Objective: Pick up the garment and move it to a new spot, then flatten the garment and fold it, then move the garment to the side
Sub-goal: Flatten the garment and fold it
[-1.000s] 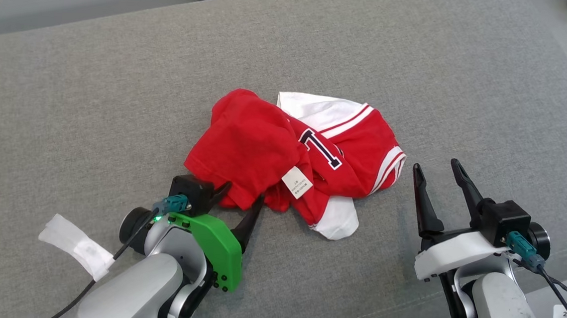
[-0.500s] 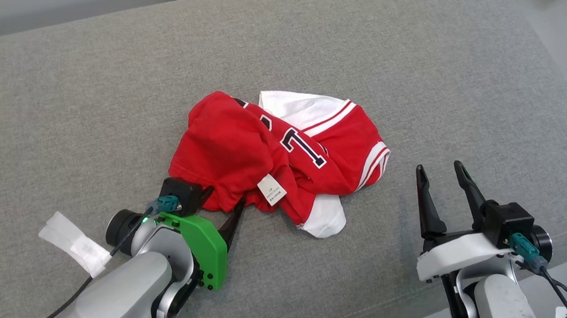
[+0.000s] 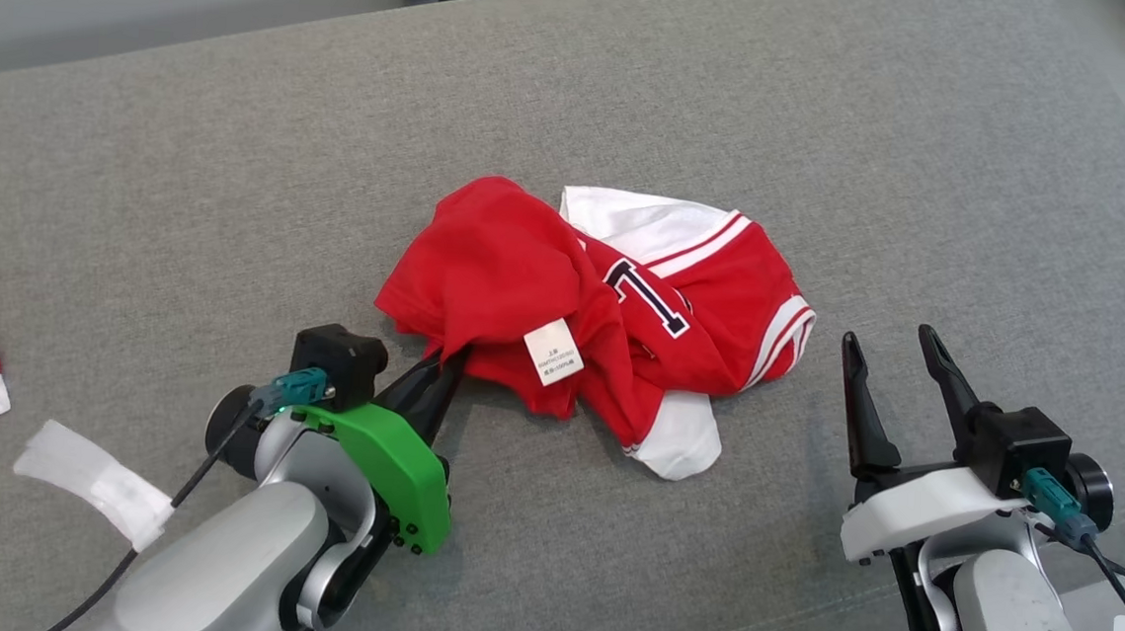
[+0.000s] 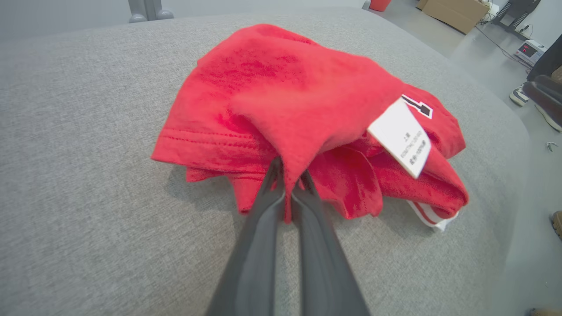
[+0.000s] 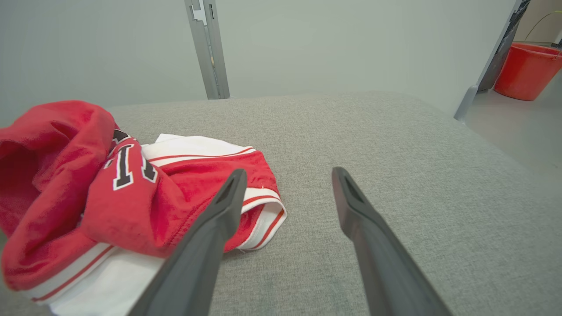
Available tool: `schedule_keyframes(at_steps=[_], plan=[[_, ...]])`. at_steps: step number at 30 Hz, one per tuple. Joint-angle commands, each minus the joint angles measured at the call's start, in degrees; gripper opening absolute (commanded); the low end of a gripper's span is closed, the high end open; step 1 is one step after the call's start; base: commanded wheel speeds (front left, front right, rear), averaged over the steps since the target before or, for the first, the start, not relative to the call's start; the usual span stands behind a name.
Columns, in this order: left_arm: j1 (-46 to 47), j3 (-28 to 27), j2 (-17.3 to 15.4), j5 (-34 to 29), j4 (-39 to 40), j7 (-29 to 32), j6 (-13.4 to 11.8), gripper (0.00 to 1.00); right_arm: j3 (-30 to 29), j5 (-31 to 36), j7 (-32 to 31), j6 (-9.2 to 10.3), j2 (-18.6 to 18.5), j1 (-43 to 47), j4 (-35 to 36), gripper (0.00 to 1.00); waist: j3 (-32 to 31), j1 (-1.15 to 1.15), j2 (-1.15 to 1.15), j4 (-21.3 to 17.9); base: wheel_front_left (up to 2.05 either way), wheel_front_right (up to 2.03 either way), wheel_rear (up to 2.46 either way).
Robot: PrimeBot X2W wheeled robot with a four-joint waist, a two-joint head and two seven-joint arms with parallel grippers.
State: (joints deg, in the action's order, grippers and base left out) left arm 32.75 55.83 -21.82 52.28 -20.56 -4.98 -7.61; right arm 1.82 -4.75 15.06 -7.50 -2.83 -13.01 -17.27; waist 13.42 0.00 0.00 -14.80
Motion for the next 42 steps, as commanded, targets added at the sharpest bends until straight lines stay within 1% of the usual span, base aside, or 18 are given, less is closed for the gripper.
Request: schedule_keyframes(at_steps=[1,4,8,9,10,11,12,13,16,20,21,22,23,29,39,40,41,42], plan=[[-0.79,-0.34,-1.52,0.19,2.30,-0.05,-0.59,0.00,-0.42,0.72,0.18,0.02,-0.18,0.92,0.17,1.00,-0.50,0.00,0.00,1.32,0.00,0.00,0.00],[-2.28,-0.98,-4.86,1.04,9.40,1.40,-1.26,0.00,-1.11,1.20,0.18,0.02,-0.28,1.03,0.54,1.00,-0.81,0.00,0.00,2.91,0.00,0.00,0.00],[-5.06,-1.77,-10.88,2.87,19.83,4.03,-2.37,0.00,-1.71,1.54,0.18,0.02,-0.85,1.31,0.77,1.00,-1.04,0.00,0.00,5.23,0.00,0.00,0.00],[-6.64,-2.75,-13.46,4.14,23.60,4.84,-3.44,0.00,-1.80,1.66,0.18,0.02,-1.08,1.49,0.78,1.00,-1.11,0.00,0.00,6.43,0.00,0.00,0.00],[-7.47,-3.17,-14.42,4.58,25.02,4.94,-3.92,0.00,-1.85,1.60,0.18,0.02,-1.17,1.51,0.72,1.00,-1.14,0.00,0.00,7.02,0.00,0.00,0.00],[-8.21,-3.33,-15.54,4.76,25.54,5.17,-4.45,0.06,-1.69,1.62,0.18,0.02,-1.10,1.47,0.69,1.00,-1.11,0.00,0.00,7.49,0.00,0.00,0.00],[-9.07,-3.21,-16.47,4.79,25.85,5.47,-4.86,0.04,-1.44,1.62,0.18,0.02,-1.02,1.36,0.63,1.00,-1.10,0.00,0.00,7.85,0.00,0.00,0.00],[-10.09,-3.05,-16.55,5.58,26.05,5.65,-5.10,0.00,-1.22,1.60,0.18,0.02,-0.99,1.27,0.56,1.00,-1.13,0.00,0.00,8.18,0.00,0.00,0.00],[-12.51,-2.38,-17.09,7.56,25.26,6.41,-4.69,0.00,-0.73,1.42,0.18,0.02,-1.00,1.01,0.36,1.00,-1.03,0.00,0.00,9.00,0.00,0.00,0.00],[-14.39,-1.67,-15.82,9.17,22.89,6.16,-3.51,0.00,-0.59,1.06,0.18,0.02,-1.56,0.59,0.12,1.00,-0.66,0.00,0.00,9.89,0.00,0.00,0.00],[-14.54,-1.70,-15.34,9.27,22.37,5.74,-3.45,0.28,-0.57,1.04,0.18,0.02,-1.61,0.46,0.10,1.00,-0.59,0.00,0.00,10.02,0.00,0.00,0.00],[-14.56,-1.75,-14.91,9.14,21.73,5.27,-3.49,0.52,-0.56,1.03,0.18,0.02,-1.70,0.38,0.09,1.00,-0.52,0.00,0.00,10.13,0.00,0.00,0.00],[-14.42,-1.81,-14.43,8.96,21.14,4.76,-3.41,1.00,-0.56,1.03,0.18,0.02,-1.81,0.30,0.10,1.00,-0.46,0.00,0.00,10.23,0.00,0.00,0.00],[-13.29,-2.17,-12.43,8.41,18.84,2.97,-3.48,1.00,-0.31,1.30,0.18,0.02,-1.87,0.36,0.06,1.00,-0.28,0.00,0.00,10.25,0.00,0.00,0.00],[-12.87,-3.82,-12.05,8.60,17.63,0.11,-3.24,1.00,-0.39,1.31,0.18,0.02,-1.62,0.89,0.02,1.00,-0.06,0.00,0.00,9.72,0.00,0.00,0.00],[-12.76,-4.21,-12.09,8.94,17.70,-0.08,-3.19,0.95,-0.44,1.28,0.18,0.02,-1.61,0.89,0.03,1.00,-0.04,0.00,0.00,9.71,0.00,0.00,0.00],[-12.59,-4.37,-12.27,9.12,17.87,0.02,-2.98,0.24,-0.46,1.27,0.18,0.02,-1.59,0.87,0.02,1.00,-0.02,0.00,0.00,9.69,0.00,0.00,0.00],[-12.38,-4.45,-12.51,9.35,18.14,0.26,-2.68,0.00,-0.48,1.28,0.18,0.02,-1.58,0.86,0.01,1.00,-0.02,0.00,0.00,9.69,0.00,0.00,0.00]])
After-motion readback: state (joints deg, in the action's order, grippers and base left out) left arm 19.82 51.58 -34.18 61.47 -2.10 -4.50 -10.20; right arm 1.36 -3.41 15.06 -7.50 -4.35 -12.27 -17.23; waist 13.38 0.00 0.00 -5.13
